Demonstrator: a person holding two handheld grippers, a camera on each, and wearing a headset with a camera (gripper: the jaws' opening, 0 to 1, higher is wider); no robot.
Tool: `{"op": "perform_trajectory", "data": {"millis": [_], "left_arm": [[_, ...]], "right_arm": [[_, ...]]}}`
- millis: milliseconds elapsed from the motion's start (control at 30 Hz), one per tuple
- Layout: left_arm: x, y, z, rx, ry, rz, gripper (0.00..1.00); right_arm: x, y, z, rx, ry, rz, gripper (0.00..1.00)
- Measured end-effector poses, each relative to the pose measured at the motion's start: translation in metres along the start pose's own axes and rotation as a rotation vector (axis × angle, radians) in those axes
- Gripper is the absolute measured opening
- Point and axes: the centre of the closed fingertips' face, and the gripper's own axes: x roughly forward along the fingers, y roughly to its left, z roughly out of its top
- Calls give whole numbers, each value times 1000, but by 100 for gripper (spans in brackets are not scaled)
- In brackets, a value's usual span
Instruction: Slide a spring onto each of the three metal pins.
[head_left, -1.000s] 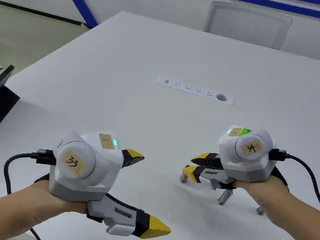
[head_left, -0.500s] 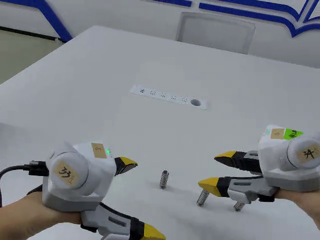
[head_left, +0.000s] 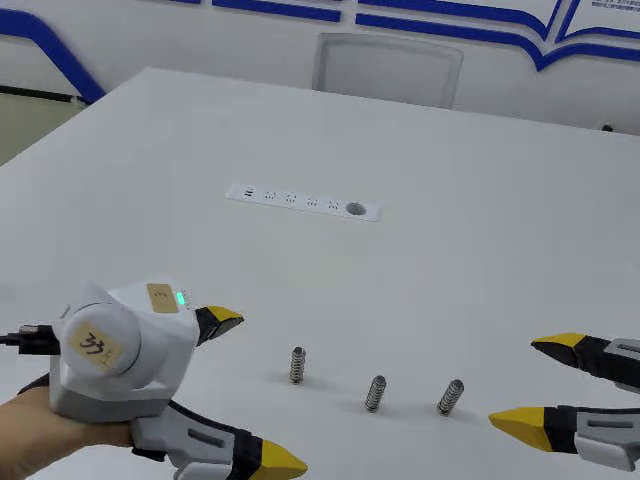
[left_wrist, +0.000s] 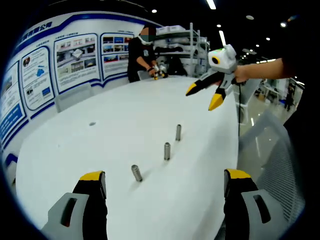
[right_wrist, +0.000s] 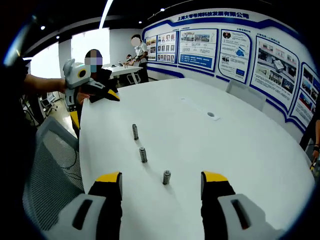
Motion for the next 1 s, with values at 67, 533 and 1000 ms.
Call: {"op": "perform_trajectory", "data": {"millis": [67, 533, 1000], "left_arm": [[-2, 3, 2, -3, -7, 3, 100], [-18, 18, 11, 43, 8, 17, 100], [-20, 23, 25, 48, -69, 49, 100]], "right_arm": [[-4, 1, 0, 20, -20, 2, 68], [-7, 9, 0, 45, -49, 33, 86], [5, 27, 1, 5, -63, 66, 85]]}}
